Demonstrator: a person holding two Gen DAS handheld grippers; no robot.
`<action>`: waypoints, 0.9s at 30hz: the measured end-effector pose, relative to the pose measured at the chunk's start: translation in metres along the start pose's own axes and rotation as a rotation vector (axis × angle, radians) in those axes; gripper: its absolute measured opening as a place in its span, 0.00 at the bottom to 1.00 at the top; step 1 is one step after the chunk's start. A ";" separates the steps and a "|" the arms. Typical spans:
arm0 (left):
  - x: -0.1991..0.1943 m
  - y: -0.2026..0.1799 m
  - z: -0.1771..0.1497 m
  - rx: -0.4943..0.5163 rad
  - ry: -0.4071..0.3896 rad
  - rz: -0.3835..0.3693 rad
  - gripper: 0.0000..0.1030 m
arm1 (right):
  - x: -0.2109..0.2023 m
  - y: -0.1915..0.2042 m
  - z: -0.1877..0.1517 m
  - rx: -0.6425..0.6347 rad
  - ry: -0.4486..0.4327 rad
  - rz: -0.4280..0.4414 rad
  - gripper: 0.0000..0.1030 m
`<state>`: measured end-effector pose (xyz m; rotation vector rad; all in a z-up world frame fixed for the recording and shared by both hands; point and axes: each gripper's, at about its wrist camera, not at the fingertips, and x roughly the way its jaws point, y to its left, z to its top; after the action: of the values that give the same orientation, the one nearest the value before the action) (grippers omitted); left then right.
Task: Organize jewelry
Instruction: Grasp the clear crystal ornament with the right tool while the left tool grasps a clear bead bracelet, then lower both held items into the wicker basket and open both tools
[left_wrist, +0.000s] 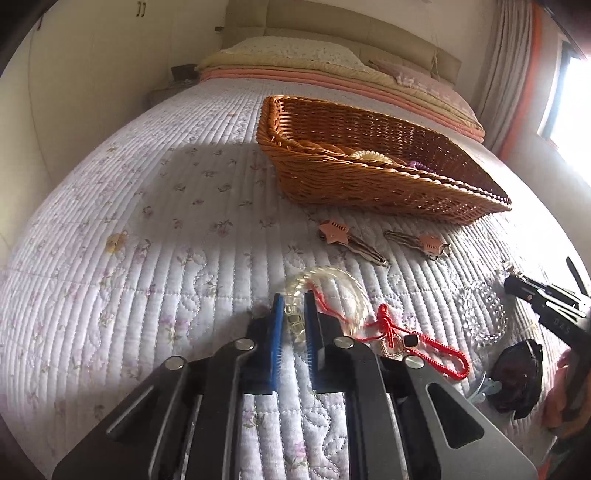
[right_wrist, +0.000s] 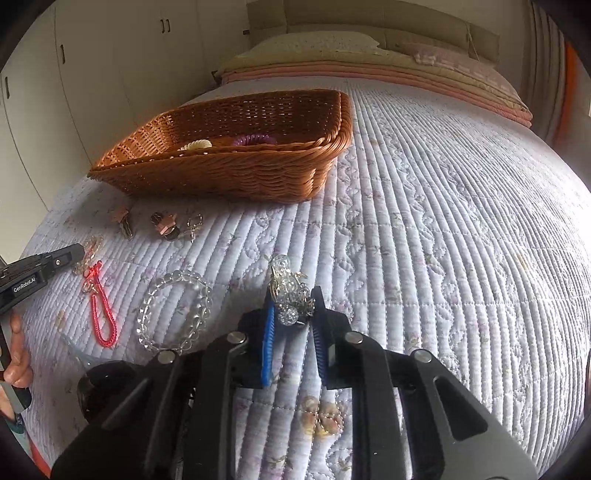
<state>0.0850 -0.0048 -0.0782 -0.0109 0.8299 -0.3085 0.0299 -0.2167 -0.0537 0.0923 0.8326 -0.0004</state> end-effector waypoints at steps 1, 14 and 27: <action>-0.001 -0.002 0.000 0.008 -0.005 0.009 0.07 | -0.001 0.000 0.000 0.001 -0.004 0.004 0.16; -0.034 0.000 0.002 -0.016 -0.110 -0.076 0.06 | -0.030 -0.009 0.002 0.026 -0.094 0.077 0.16; -0.080 -0.027 0.059 0.044 -0.275 -0.135 0.06 | -0.088 0.005 0.058 -0.007 -0.215 0.121 0.16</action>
<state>0.0702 -0.0149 0.0234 -0.0672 0.5501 -0.4414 0.0135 -0.2201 0.0503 0.1330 0.6116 0.1046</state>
